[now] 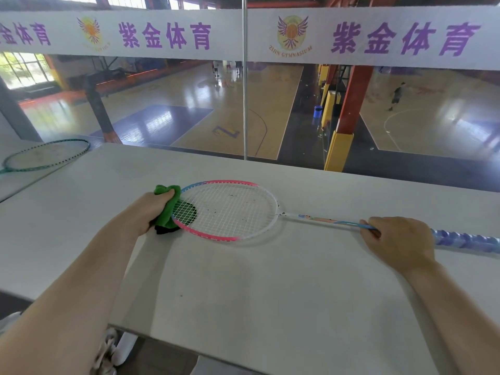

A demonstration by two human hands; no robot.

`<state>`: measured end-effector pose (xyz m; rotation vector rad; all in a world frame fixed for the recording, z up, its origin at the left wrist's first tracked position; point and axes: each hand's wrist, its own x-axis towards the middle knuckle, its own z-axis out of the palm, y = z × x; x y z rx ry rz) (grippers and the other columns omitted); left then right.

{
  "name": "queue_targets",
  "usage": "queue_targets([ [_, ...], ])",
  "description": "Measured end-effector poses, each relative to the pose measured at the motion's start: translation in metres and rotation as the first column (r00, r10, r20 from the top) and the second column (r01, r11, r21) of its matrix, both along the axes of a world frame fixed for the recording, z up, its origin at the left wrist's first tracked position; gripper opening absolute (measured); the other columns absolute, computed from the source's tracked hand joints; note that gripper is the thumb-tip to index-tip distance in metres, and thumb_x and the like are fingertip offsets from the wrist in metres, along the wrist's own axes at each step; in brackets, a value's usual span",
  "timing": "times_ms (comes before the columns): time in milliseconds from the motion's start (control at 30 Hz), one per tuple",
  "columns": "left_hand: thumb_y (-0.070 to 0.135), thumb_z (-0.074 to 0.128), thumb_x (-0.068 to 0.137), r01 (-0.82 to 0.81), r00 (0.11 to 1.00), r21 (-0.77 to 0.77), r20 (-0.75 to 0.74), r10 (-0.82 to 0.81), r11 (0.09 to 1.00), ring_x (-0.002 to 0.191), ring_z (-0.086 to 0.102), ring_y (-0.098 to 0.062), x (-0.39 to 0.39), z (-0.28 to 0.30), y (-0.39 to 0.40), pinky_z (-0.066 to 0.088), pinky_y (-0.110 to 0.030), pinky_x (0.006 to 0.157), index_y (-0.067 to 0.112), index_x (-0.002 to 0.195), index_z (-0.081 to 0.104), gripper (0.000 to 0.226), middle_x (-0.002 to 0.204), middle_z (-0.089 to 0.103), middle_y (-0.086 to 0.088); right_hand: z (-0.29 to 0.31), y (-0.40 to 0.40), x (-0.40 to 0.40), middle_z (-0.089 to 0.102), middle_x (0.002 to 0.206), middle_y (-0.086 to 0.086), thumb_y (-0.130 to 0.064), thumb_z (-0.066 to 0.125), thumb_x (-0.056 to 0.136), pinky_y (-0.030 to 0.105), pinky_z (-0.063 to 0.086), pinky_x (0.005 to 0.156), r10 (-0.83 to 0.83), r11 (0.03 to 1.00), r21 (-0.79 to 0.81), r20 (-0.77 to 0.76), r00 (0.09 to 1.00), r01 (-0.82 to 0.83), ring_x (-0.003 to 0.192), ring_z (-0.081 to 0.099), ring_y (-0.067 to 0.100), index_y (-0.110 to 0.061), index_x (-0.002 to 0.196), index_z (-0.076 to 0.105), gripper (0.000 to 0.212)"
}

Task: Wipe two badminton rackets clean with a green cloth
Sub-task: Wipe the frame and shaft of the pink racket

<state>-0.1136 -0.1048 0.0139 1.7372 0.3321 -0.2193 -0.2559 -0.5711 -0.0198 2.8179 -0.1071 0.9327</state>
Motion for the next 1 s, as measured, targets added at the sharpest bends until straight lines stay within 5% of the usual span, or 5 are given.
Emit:
queue_targets([
  [167,0.030,0.054,0.100,0.073,0.997,0.095,-0.010,-0.072,0.993,0.054,0.066,-0.017,0.004,0.006,0.001,0.054,-0.022,0.046,0.003,0.092,0.061,0.028,0.083,0.067,-0.013,0.002,0.001,-0.001,0.037,0.039,-0.003,-0.043,0.037,0.081,0.022,0.018,0.047,0.015,1.000,0.000,-0.050,0.999,-0.015,0.038,0.033,0.024,-0.020,0.051,0.029,0.038],
  [367,0.036,0.050,0.101,0.241,0.971,0.213,-0.062,-0.233,0.947,0.078,0.066,-0.025,0.004,0.014,0.008,0.052,-0.032,0.071,0.000,0.104,0.063,0.038,0.093,0.070,-0.015,0.005,0.000,-0.004,0.033,0.038,-0.008,-0.051,0.050,0.082,0.022,0.019,0.044,0.007,1.000,0.021,-0.161,0.987,-0.004,0.038,0.036,0.020,-0.015,0.047,0.036,0.052],
  [667,0.043,0.051,0.099,0.320,0.944,0.373,-0.045,-0.327,0.871,0.072,0.066,-0.021,0.006,0.019,0.006,0.050,-0.029,0.068,0.005,0.098,0.066,0.041,0.087,0.072,-0.011,-0.002,-0.006,0.002,0.056,0.049,-0.007,-0.063,0.017,0.094,0.026,0.028,0.049,-0.045,0.995,0.077,-0.162,0.986,0.058,0.051,0.050,0.020,-0.025,0.056,0.060,0.069],
  [833,0.030,0.048,0.103,0.311,0.912,0.424,0.120,-0.393,0.850,0.077,0.062,-0.019,0.010,0.013,-0.011,0.047,-0.028,0.068,0.013,0.104,0.061,0.022,0.090,0.068,-0.007,0.010,0.001,0.008,0.061,0.067,-0.005,-0.053,0.031,0.097,0.032,0.035,0.060,-0.087,0.960,0.203,-0.438,0.895,0.192,0.068,0.054,0.023,-0.026,0.065,0.064,0.053],
  [1000,0.031,0.049,0.102,0.259,0.937,0.345,0.136,-0.321,0.902,0.076,0.063,-0.023,0.014,0.008,-0.013,0.049,-0.033,0.075,0.013,0.100,0.063,0.023,0.088,0.068,-0.009,0.003,0.012,0.014,0.058,0.065,0.004,-0.041,0.036,0.097,0.032,0.035,0.060,-0.228,0.917,0.239,-0.344,0.911,0.320,0.068,0.053,0.029,-0.019,0.060,0.059,0.049],
])
